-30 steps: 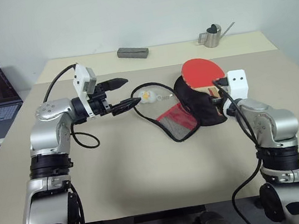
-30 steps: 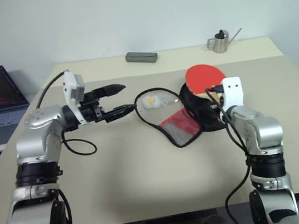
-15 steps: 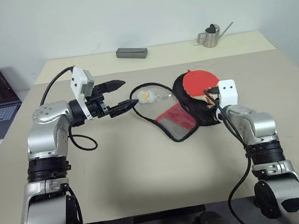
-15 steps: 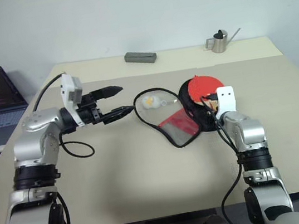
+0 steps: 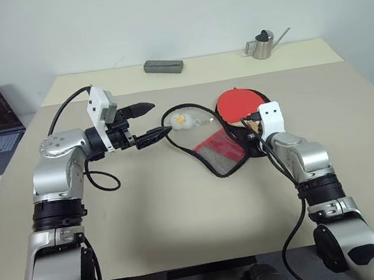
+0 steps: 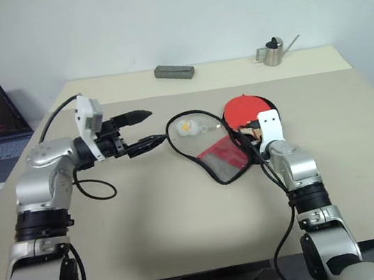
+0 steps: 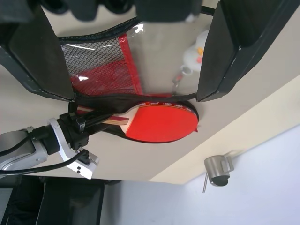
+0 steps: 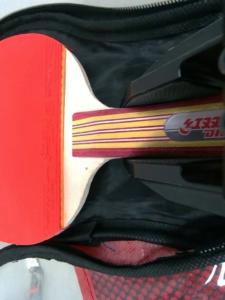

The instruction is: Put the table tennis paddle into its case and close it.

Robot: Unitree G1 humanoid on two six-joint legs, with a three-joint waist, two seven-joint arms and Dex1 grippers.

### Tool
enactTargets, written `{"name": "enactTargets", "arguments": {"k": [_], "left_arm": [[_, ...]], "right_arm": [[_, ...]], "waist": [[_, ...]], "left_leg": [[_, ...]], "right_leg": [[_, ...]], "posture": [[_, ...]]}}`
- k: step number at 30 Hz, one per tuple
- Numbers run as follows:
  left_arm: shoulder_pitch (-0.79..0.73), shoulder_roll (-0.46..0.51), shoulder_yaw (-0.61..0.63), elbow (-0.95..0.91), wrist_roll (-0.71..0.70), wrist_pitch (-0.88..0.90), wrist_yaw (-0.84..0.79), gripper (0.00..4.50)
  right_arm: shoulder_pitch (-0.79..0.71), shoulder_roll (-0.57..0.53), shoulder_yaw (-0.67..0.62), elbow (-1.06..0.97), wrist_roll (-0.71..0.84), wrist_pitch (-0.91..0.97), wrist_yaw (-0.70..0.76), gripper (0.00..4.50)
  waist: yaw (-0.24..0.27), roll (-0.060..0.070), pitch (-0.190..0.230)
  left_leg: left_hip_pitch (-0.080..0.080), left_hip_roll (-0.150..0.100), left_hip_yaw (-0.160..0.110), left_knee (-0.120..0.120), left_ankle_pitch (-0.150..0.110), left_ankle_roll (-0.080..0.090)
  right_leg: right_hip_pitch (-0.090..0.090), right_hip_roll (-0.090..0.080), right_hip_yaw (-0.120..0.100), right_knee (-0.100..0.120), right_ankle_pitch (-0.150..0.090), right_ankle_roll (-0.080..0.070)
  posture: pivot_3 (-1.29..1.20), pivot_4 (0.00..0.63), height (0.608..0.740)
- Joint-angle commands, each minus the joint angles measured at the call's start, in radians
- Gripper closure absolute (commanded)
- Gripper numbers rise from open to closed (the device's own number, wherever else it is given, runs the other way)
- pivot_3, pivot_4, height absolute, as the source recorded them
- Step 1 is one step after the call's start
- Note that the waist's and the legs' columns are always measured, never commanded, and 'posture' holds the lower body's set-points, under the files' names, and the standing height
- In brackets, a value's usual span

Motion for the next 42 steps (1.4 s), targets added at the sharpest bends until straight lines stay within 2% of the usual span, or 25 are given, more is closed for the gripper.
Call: {"name": "enactTargets", "arguments": {"k": [1, 31, 41, 42], "left_arm": [[-0.009, 0.017, 0.021, -0.04, -0.011, -0.007, 0.003, 0.0], [-0.022, 0.012, 0.007, -0.027, 0.001, -0.012, -0.004, 0.0], [-0.016, 0.01, 0.008, -0.026, 0.001, -0.012, -0.001, 0.0], [-0.012, 0.011, 0.009, -0.026, 0.001, -0.012, 0.0, 0.0]], "right_arm": [[-0.016, -0.009, -0.005, -0.023, -0.007, -0.043, 0.009, 3.35], [0.039, -0.015, 0.0, -0.055, -0.01, -0.019, 0.031, 3.35], [0.041, 0.032, -0.045, -0.159, 0.04, 0.006, 0.03, 0.02], [0.044, 0.04, -0.048, -0.19, 0.053, 0.013, 0.038, 0.02]], "waist": [[0.0, 0.0, 0.0], [0.001, 0.0, 0.0], [0.0, 0.0, 0.0], [0.0, 0.0, 0.0]], "left_leg": [[0.0, 0.0, 0.0, 0.0, 0.0, 0.0], [0.0, 0.0, 0.0, 0.0, 0.0, 0.0], [0.0, 0.0, 0.0, 0.0, 0.0, 0.0], [0.0, 0.0, 0.0, 0.0, 0.0, 0.0]], "right_leg": [[0.0, 0.0, 0.0, 0.0, 0.0, 0.0], [0.0, 0.0, 0.0, 0.0, 0.0, 0.0], [0.0, 0.0, 0.0, 0.0, 0.0, 0.0], [0.0, 0.0, 0.0, 0.0, 0.0, 0.0]], "posture": [[0.0, 0.15, 0.74], [0.0, 0.15, 0.74], [0.0, 0.15, 0.74], [0.0, 0.15, 0.74]]}}
